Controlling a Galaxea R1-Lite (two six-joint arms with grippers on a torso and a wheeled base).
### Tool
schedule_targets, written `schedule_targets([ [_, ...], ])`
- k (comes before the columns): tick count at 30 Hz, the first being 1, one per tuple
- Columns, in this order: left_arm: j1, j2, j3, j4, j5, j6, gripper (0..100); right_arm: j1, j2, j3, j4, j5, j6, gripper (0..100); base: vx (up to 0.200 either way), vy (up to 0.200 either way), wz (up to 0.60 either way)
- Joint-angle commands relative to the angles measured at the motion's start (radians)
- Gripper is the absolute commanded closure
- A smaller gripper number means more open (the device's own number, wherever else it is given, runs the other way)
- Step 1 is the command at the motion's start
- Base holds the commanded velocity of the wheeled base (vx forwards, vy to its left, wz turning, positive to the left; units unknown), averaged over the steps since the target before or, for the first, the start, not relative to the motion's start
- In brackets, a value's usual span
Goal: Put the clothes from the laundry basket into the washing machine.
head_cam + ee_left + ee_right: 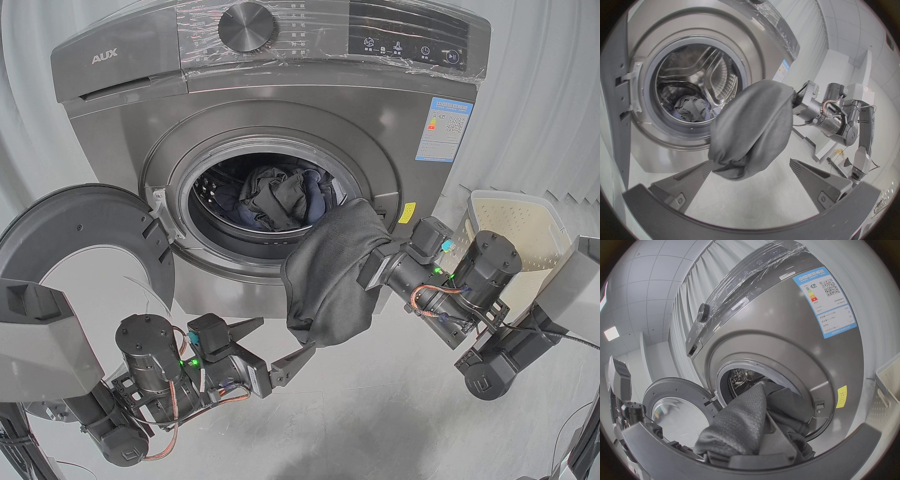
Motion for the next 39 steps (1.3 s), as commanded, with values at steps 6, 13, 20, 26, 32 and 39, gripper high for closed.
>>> schedule_targets([
  [6, -0.051, 0.059, -0.1, 0.0, -0.014, 0.001, 0, 0.047, 0.1, -0.095, 0.001, -0.021, -0.004, 100, 0.0, 0.0, 0.0],
  [13, -0.044, 0.139, -0.184, 0.0, -0.006, 0.003, 0, 0.11, 0.087, -0.108, 0.001, -0.023, -0.006, 100, 0.0, 0.0, 0.0],
  [20, -0.03, 0.208, -0.269, 0.001, 0.0, 0.003, 0, 0.153, 0.067, -0.109, 0.001, -0.044, -0.004, 100, 0.0, 0.0, 0.0],
  [26, 0.013, 0.263, -0.325, 0.001, 0.014, 0.044, 0, 0.171, 0.047, -0.101, 0.002, -0.059, -0.003, 100, 0.0, 0.0, 0.0],
  [32, 0.048, 0.286, -0.379, 0.001, 0.046, 0.061, 0, 0.171, 0.043, -0.072, 0.001, -0.073, -0.003, 100, 0.0, 0.0, 0.0],
  [39, 0.053, 0.306, -0.411, 0.001, 0.052, 0.061, 0, 0.194, 0.043, -0.054, 0.001, -0.082, 0.008, 100, 0.0, 0.0, 0.0],
])
